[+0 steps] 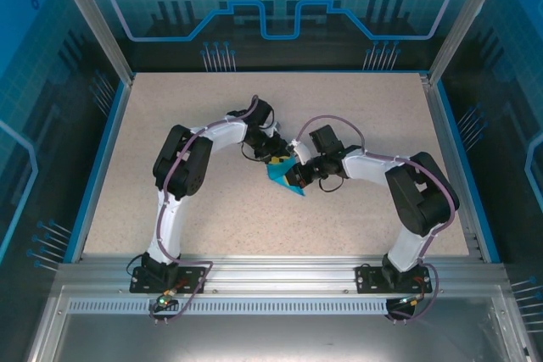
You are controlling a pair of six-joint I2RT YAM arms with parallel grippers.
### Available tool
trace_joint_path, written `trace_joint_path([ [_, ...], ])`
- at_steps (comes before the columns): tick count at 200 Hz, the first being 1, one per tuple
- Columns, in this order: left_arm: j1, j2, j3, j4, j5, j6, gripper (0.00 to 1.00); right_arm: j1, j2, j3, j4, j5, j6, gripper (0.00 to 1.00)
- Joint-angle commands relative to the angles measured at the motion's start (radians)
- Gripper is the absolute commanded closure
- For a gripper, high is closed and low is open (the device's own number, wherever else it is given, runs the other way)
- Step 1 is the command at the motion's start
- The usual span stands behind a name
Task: Fold a paper plane with a square sheet of paper (fold left side to right side)
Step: Third fold the triangle at the center of the table.
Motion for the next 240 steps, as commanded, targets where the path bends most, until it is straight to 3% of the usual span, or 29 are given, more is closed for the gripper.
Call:
trace_joint_path([
  [1, -0.002, -0.019, 0.048, -0.060, -0.011, 0.028, 0.65, -0.004, 0.009, -0.006, -0.018, -0.038, -0.001, 0.96],
  [97, -0.011, 0.096, 0.172, -0.095, 0.004, 0.039, 0.62, 0.008, 0.029, 0.015, -0.039, -0.036, -0.010, 0.96],
  [240, -0.027, 0.136, 0.164, -0.137, -0.042, 0.090, 0.64, -0.060, 0.091, 0.093, -0.080, -0.059, 0.036, 0.97],
])
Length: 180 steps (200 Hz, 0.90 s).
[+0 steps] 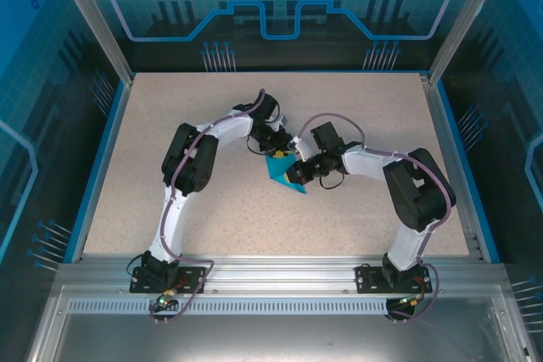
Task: Fold a paper plane with a square sheet of paper (fold left side to right side)
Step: Third fold the triangle at the center of the table.
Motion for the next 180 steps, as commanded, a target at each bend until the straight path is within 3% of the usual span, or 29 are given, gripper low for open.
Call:
trace_joint_path([
  [1, -0.017, 0.036, -0.001, -0.074, -0.038, 0.028, 0.64, -0.026, 0.043, 0.042, -0.044, -0.021, 0.014, 0.97],
  [180, -0.019, 0.041, 0.009, -0.077, -0.043, 0.031, 0.64, -0.071, 0.133, 0.094, -0.110, 0.022, 0.041, 0.96],
])
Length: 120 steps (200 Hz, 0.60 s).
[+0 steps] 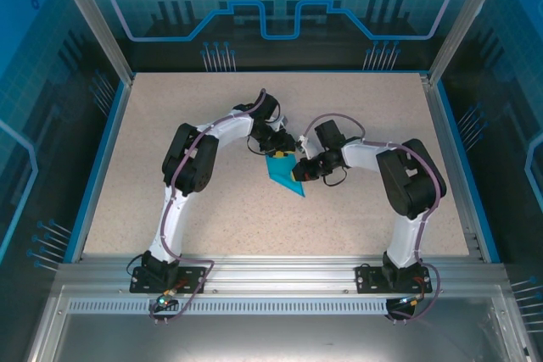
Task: Fold a paper plane with a square sheet of paper (fold left side to right side)
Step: Third fold the triangle at the center of the table.
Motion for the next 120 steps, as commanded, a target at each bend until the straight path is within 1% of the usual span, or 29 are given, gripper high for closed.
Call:
trace_joint_path([
  [1, -0.016, 0.041, 0.005, -0.070, -0.034, 0.013, 0.64, -0.015, 0.028, 0.039, -0.031, -0.001, 0.002, 0.96],
  [75, -0.016, 0.043, 0.006, -0.072, -0.034, 0.012, 0.64, -0.018, 0.062, 0.076, -0.049, 0.006, -0.010, 0.96],
  [120, -0.015, 0.043, 0.006, -0.073, -0.034, 0.012, 0.64, -0.015, 0.080, 0.067, -0.059, 0.011, -0.010, 0.96],
])
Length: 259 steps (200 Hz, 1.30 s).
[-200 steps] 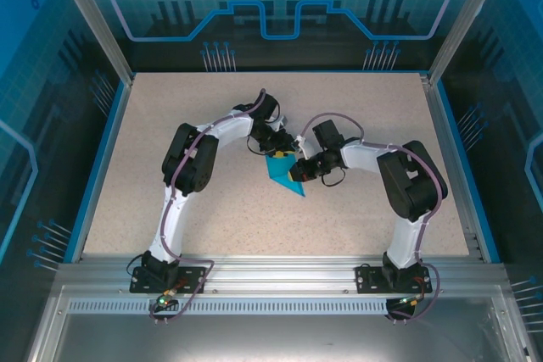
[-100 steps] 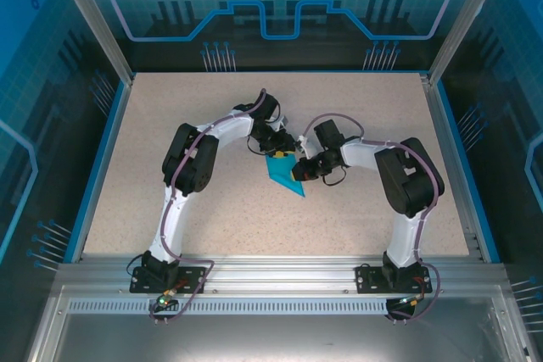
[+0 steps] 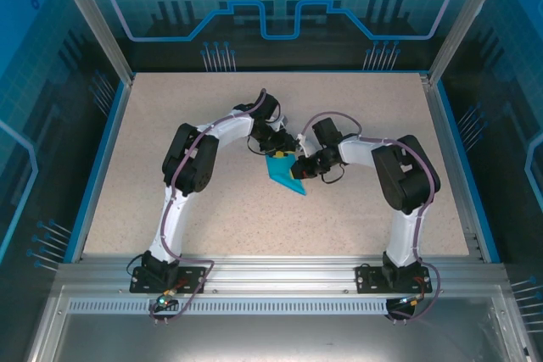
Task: Fold a paper plane with a square sheet of paper (fold left side to right side)
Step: Third fold the triangle at the center of the table.
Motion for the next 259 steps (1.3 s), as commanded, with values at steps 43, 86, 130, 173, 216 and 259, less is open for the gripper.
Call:
trace_joint_path([
  [43, -0.014, 0.042, 0.005, -0.071, -0.029, 0.014, 0.63, -0.015, 0.025, -0.005, -0.034, 0.018, 0.002, 0.96],
  [86, -0.014, 0.041, 0.011, -0.079, -0.031, 0.016, 0.63, -0.014, 0.036, -0.007, -0.049, 0.039, 0.003, 0.96],
  [130, -0.009, 0.042, 0.046, -0.115, -0.042, 0.036, 0.63, -0.015, 0.011, -0.028, -0.038, 0.039, 0.008, 0.96],
  [173, -0.009, 0.052, 0.033, -0.102, -0.040, 0.026, 0.63, -0.015, 0.003, -0.029, -0.033, 0.019, 0.011, 0.96],
  [216, -0.010, 0.053, 0.036, -0.103, -0.041, 0.026, 0.63, -0.015, -0.017, -0.040, -0.016, -0.003, 0.018, 0.96],
  [259, -0.010, 0.053, 0.036, -0.104, -0.040, 0.027, 0.63, -0.018, -0.040, -0.049, -0.008, -0.007, 0.023, 0.96],
])
